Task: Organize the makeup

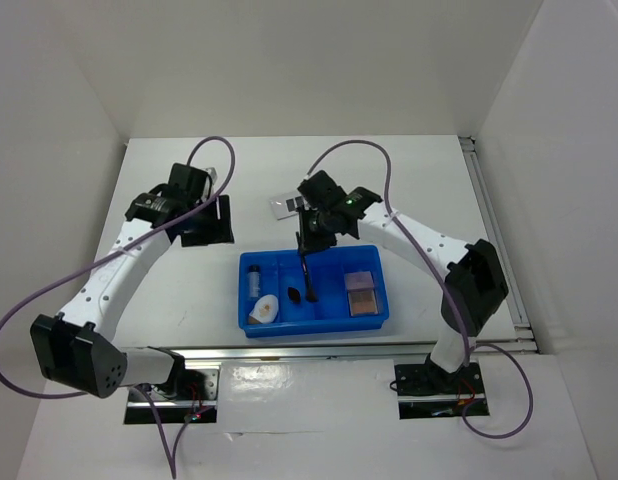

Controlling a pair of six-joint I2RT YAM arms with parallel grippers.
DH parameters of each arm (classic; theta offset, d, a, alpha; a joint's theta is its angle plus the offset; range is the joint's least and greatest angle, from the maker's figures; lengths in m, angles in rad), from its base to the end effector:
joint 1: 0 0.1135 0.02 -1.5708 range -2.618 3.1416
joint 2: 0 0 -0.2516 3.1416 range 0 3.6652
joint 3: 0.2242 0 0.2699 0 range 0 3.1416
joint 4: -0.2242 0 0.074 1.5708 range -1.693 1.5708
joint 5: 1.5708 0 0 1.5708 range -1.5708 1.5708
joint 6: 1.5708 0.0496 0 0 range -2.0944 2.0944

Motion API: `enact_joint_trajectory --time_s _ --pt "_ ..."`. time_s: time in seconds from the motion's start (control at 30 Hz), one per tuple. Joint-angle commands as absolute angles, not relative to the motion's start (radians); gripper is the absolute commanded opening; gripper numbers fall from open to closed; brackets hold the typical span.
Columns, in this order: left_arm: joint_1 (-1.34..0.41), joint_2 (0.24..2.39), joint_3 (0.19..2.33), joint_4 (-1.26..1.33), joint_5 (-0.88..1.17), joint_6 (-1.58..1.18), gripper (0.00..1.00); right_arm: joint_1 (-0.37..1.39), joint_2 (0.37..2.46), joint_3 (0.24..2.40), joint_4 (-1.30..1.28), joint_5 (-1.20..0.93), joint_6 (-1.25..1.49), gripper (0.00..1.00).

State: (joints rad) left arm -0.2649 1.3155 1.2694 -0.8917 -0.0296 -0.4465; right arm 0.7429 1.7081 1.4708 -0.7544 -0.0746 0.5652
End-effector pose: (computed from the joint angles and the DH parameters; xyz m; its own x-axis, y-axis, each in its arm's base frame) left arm 0.2853 -0.0759 0.3051 -0.8076 -0.2281 -0.5439 -0.1152 0.9654 -0.2339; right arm 0.2861 0.2678 0.2559 -0.8979 -0.0995 -0.4288 -0.2648 0.9002 0.3458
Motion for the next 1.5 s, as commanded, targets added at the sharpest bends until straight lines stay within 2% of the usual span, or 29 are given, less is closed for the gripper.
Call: enact_joint_trajectory --time_s 0.0,0.4,0.43,0.47,0.6,0.87,1.0,1.2,1.23,1.3,1.47 --pt "-0.259 1.263 1.253 -0.908 -0.044 -0.443 0.76 0.771 1.735 1.500 -0.744 -0.074 0.609 0.00" --pt "-0.259 1.212 1.226 -0.917 -0.054 -0.443 0.76 0.828 1.858 1.537 -0.746 -0.081 0.704 0.00" --pt "-0.259 1.212 1.226 -0.917 -0.054 -0.443 0.76 0.837 1.871 1.537 -0.758 -0.060 0.715 0.02" --pt "-0.259 1.212 1.226 -0.917 -0.054 -0.443 0.76 0.838 1.885 1.551 -0.767 -0.046 0.715 0.15" --pt "-0.259 1.203 1.216 -0.917 -0.063 -0.443 0.76 0.838 1.894 1.586 -0.801 -0.025 0.715 0.40" --pt "-0.259 1.203 1.207 -0.917 -0.063 -0.443 0.76 0.838 1.836 1.563 -0.824 0.000 0.706 0.35" --pt "-0.259 1.203 1.207 -0.917 -0.063 -0.443 0.76 0.838 1.827 1.589 -0.862 0.083 0.706 0.34" --pt "-0.259 1.203 1.207 -0.917 -0.081 -0.443 0.76 0.683 1.827 1.654 -0.877 0.135 0.684 0.32" --pt "-0.259 1.203 1.207 -0.917 -0.090 -0.443 0.76 0.626 1.844 1.667 -0.865 0.124 0.667 0.39" --pt "-0.259 1.203 1.207 -0.917 -0.091 -0.452 0.76 0.574 1.905 1.744 -0.874 0.114 0.655 0.45" --pt "-0.259 1.203 1.198 -0.917 -0.101 -0.472 0.76 0.470 2.084 1.961 -0.885 0.097 0.612 0.47"
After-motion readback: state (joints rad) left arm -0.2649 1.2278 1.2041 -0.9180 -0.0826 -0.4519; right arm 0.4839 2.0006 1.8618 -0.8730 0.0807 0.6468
